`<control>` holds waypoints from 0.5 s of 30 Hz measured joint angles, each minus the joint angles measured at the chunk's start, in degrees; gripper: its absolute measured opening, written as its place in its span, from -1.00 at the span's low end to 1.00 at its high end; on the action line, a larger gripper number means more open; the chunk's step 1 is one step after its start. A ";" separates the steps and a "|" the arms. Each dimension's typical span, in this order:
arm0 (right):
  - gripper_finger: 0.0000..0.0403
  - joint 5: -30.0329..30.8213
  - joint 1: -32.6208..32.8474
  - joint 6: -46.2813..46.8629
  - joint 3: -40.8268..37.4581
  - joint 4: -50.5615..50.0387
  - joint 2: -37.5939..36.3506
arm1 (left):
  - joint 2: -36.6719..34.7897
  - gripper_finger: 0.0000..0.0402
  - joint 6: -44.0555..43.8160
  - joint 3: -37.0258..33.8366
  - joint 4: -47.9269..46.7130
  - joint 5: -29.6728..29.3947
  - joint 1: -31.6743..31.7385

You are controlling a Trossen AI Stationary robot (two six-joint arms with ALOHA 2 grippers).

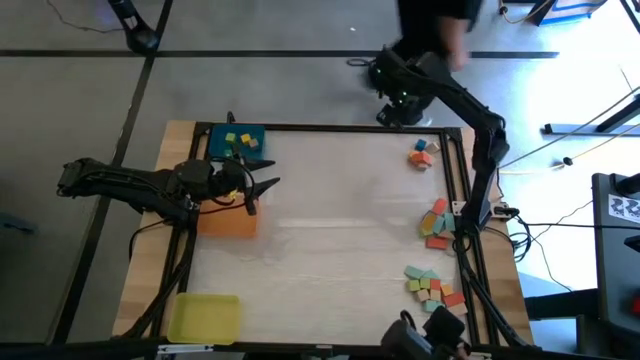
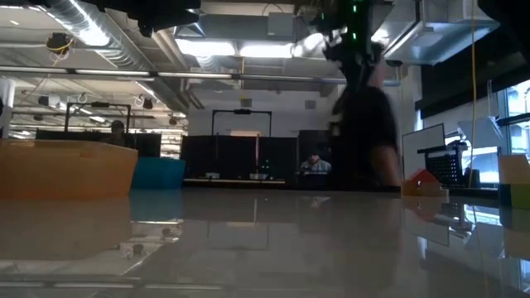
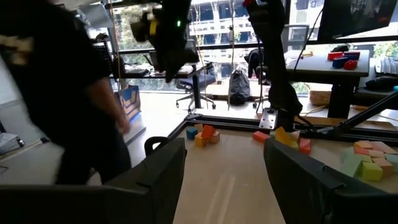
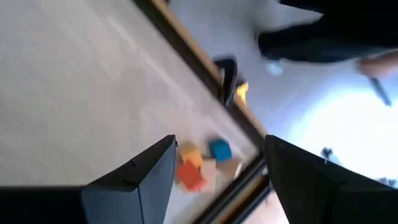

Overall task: Sort blocks by size
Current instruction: Put the yellow cube block into the blue bin

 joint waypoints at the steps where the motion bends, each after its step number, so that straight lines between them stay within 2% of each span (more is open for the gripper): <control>1: 0.19 -0.04 -0.59 -0.05 -2.26 0.13 -0.08 | -0.02 0.02 -0.04 0.00 -0.29 0.00 0.00; 9: 0.19 -3.67 -5.09 -0.05 -18.68 5.66 -0.29 | -0.02 0.02 0.07 0.00 -1.84 0.00 0.04; 15: 0.19 -4.70 -7.03 1.36 -28.12 10.95 -0.29 | -0.02 0.02 0.16 0.00 -2.40 0.00 0.04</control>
